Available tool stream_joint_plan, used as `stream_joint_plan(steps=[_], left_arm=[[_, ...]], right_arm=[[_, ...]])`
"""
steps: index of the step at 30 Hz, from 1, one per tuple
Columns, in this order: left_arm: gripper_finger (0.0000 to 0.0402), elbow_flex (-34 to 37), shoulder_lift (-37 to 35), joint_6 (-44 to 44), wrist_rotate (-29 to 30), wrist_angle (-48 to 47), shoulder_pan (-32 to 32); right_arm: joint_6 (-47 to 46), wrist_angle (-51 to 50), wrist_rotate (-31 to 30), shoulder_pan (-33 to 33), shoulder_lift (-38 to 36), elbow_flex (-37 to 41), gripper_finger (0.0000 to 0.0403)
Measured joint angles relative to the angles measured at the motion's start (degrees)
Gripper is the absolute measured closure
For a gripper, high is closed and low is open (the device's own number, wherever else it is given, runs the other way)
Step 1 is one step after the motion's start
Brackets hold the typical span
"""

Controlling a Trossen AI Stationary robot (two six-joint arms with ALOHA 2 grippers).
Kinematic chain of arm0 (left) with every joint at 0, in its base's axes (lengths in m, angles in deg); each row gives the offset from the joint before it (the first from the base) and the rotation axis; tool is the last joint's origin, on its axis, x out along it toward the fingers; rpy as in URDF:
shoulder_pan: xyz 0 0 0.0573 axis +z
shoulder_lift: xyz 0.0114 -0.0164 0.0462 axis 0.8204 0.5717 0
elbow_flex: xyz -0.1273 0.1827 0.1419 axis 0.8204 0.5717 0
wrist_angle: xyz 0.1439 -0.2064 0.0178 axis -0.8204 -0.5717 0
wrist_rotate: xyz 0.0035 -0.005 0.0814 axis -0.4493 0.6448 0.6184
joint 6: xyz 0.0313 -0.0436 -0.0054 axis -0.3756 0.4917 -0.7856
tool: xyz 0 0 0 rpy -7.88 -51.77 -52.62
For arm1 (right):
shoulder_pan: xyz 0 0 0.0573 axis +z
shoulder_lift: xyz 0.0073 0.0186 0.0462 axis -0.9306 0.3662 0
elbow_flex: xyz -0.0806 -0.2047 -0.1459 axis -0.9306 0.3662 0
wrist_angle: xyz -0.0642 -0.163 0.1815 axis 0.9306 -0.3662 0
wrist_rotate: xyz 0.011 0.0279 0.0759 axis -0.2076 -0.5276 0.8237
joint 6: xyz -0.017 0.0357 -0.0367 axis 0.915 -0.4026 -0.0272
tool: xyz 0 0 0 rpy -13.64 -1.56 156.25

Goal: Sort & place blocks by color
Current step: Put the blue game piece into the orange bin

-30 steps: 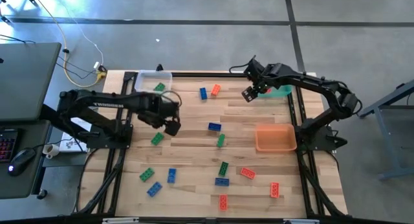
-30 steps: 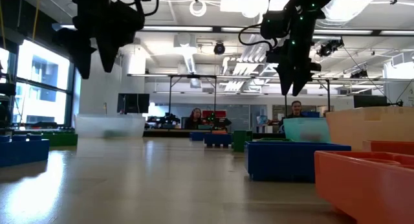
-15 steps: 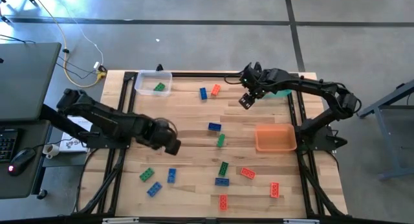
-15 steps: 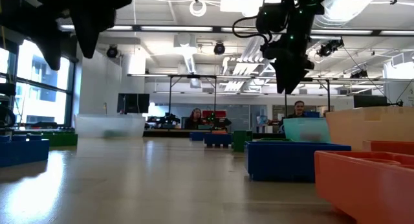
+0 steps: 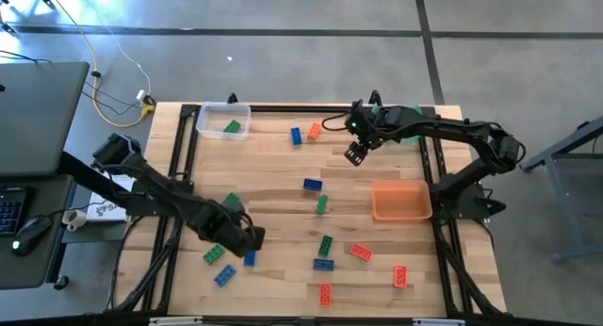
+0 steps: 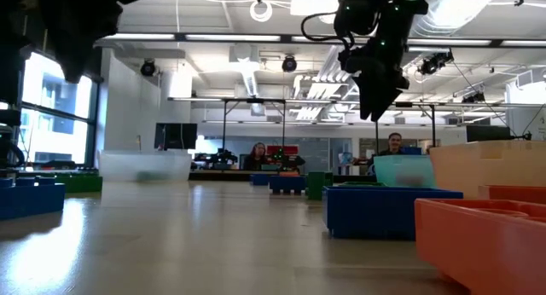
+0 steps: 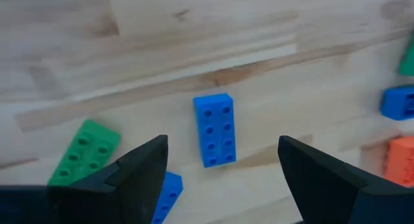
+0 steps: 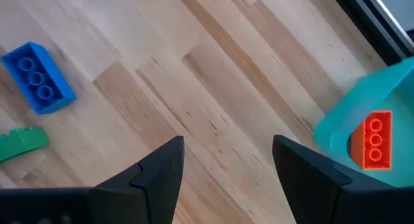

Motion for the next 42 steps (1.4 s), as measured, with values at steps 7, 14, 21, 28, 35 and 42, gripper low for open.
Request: stream_joint_plan(steps=[7,14,21,28,35,42], left_arm=[[0.0122,-0.1,6.7,3.7,0.9,7.0,-1.7],[0.0122,-0.3,11.7,6.1,1.0,10.6,-2.0],[0.0122,-0.5,14.7,7.2,-0.3,12.3,-2.0],[0.0130,-0.6,15.6,8.3,-1.3,13.2,-2.2],[0.0135,-0.6,16.0,10.1,-2.7,15.4,-3.5],[0.0135,-0.6,18.5,11.1,-3.8,15.9,-4.2]], right_arm=[[0.1,0.6,0.0,1.3,0.0,0.0,0.0179],[0.1,0.8,0.0,1.3,0.0,0.0,0.0179],[0.6,0.9,-0.1,1.3,0.0,0.0,0.0179],[2.0,1.0,-0.2,1.3,0.0,0.0,0.0179],[2.6,1.2,-0.5,1.2,0.0,0.0,0.0179],[2.7,1.7,-0.5,1.2,0.0,0.0,0.0179]])
